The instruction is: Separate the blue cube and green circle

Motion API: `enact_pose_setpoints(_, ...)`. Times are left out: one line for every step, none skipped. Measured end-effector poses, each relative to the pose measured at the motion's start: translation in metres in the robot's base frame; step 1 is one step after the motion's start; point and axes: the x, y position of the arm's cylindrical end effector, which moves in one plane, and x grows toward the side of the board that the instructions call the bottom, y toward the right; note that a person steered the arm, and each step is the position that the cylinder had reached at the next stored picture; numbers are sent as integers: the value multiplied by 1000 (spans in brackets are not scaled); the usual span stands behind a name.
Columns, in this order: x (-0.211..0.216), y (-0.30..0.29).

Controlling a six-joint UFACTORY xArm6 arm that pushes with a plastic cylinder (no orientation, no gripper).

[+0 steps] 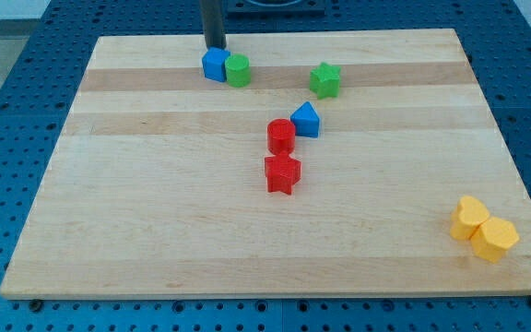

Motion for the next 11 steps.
enact_pose_setpoints(15,0)
enact_pose_setpoints(36,0)
enact_pose_setpoints(65,0)
enact_pose_setpoints(96,0)
enact_pose_setpoints(125,0)
enact_pose_setpoints(144,0)
enact_pose_setpoints(144,0)
enact_pose_setpoints(143,-13)
enact_pose_setpoints(143,-49)
enact_pose_setpoints(162,-66)
enact_pose_setpoints(179,-67)
